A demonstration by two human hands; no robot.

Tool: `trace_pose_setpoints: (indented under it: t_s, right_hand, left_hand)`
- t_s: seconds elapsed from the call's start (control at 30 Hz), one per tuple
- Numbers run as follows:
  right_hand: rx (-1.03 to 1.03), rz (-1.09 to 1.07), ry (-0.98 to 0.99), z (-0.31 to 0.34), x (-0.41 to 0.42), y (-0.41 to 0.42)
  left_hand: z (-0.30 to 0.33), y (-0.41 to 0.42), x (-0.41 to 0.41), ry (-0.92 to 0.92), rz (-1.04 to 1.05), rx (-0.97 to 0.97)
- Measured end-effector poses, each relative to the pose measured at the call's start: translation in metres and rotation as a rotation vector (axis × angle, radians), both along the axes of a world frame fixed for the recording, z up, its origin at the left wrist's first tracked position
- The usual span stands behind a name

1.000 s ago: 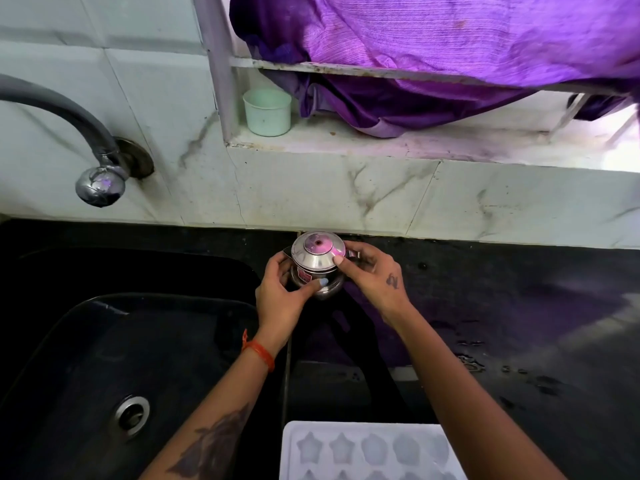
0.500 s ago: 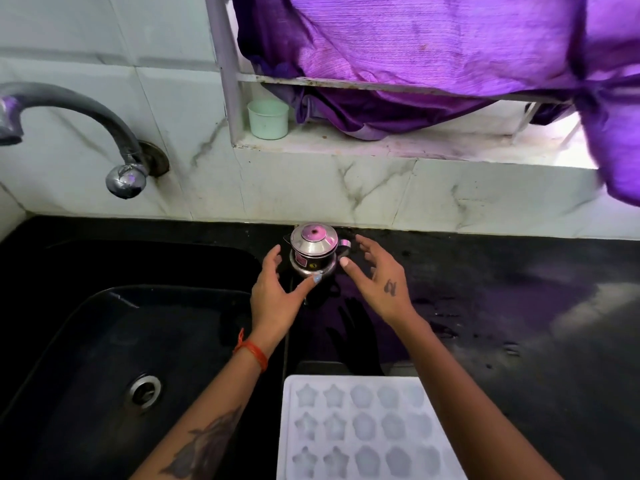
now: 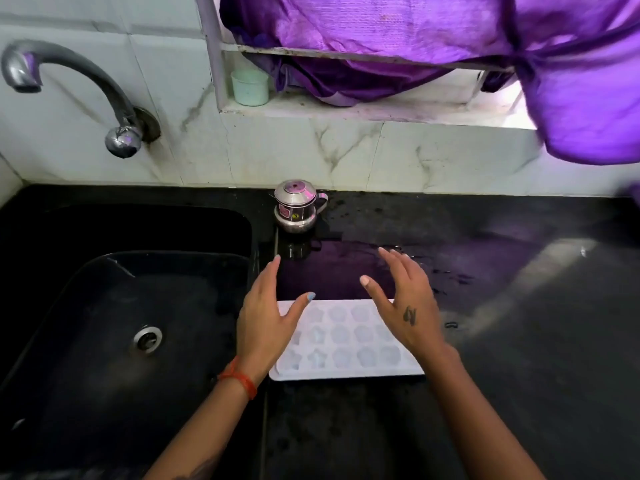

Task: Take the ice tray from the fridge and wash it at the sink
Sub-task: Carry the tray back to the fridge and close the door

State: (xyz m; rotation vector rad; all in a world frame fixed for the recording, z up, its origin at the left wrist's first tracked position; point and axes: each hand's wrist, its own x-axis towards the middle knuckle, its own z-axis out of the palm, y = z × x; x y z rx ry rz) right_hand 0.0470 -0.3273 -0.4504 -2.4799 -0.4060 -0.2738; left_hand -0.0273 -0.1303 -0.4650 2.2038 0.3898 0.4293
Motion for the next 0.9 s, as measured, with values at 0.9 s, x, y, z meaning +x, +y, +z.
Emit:
trace_pose_setpoints:
  t_s: [0.9]
  right_hand:
    - [-0.186, -0.152, 0.31, -0.042, -0.047, -0.061]
  left_hand:
    - [-0.032, -0.038, -0.062, 0.29, 0.194, 0.168]
